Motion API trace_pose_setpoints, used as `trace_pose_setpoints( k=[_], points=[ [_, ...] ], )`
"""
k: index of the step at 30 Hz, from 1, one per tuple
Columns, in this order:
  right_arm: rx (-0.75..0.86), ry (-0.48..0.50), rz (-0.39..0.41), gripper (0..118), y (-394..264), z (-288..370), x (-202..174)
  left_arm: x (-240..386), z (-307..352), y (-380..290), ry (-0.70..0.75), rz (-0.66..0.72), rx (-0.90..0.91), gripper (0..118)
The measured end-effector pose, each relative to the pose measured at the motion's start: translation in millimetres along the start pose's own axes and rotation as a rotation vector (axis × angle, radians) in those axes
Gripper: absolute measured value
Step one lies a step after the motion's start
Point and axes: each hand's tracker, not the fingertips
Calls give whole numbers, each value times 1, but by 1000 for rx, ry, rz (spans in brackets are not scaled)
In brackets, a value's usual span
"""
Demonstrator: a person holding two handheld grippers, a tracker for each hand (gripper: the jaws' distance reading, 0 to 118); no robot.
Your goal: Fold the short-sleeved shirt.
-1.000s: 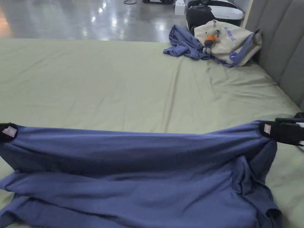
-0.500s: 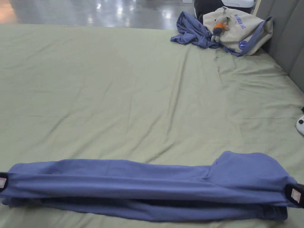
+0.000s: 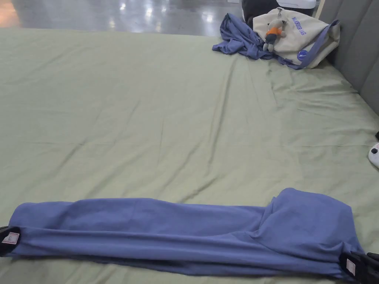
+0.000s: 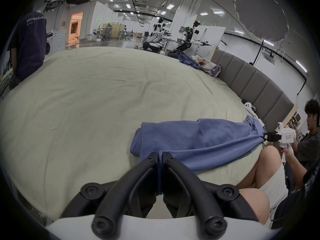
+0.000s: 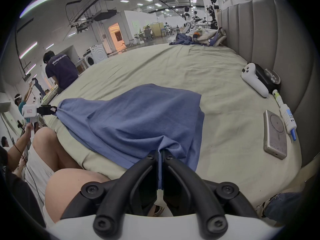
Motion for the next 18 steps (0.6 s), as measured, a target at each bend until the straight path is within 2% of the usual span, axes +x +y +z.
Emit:
trace_pose_setpoints(
  k=[1, 2, 3, 4, 5, 6, 9, 10, 13, 14, 15, 16, 17, 18],
  points=[
    [4, -5, 5, 6, 0, 1, -2, 0, 0, 0, 3, 0, 2, 12],
    [1, -7, 8, 10, 1, 0, -3, 2, 0, 1, 25, -7, 5, 24],
    [-11, -34, 12, 20, 4, 1, -4, 6, 1, 2, 97, -34, 9, 49],
    [-11, -49, 15, 34, 8, 5, -5, 8, 6, 3, 132, -59, 9, 78],
    [5, -54, 15, 60, 11, 13, -5, 12, 13, 4, 136, -80, 53, 84],
    [64, -54, 10, 71, 19, 24, -8, 18, 22, 8, 171, -97, 115, 84],
    [312, -99, 49, 94, 54, 71, -32, 46, 64, 30, 224, -139, 298, 84],
    [409, -109, 66, 98, 64, 87, -44, 57, 78, 37, 232, -131, 368, 85],
    [596, -101, 100, 99, 74, 115, -77, 84, 107, 41, 291, -151, 501, 85],
    [620, -129, 97, 97, 71, 118, -88, 92, 110, 39, 327, -165, 506, 85],
    [638, -174, 94, 90, 64, 117, -99, 98, 111, 30, 349, -162, 529, 81],
    [652, -217, 114, 69, 56, 115, -110, 104, 113, 18, 351, -158, 588, 69],
    [663, -264, 146, 14, 38, 108, -101, 107, 115, 8, 348, -153, 617, 24],
    [668, -314, 153, 2, 28, 102, -107, 108, 115, -1, 340, -149, 606, 0]
  ],
)
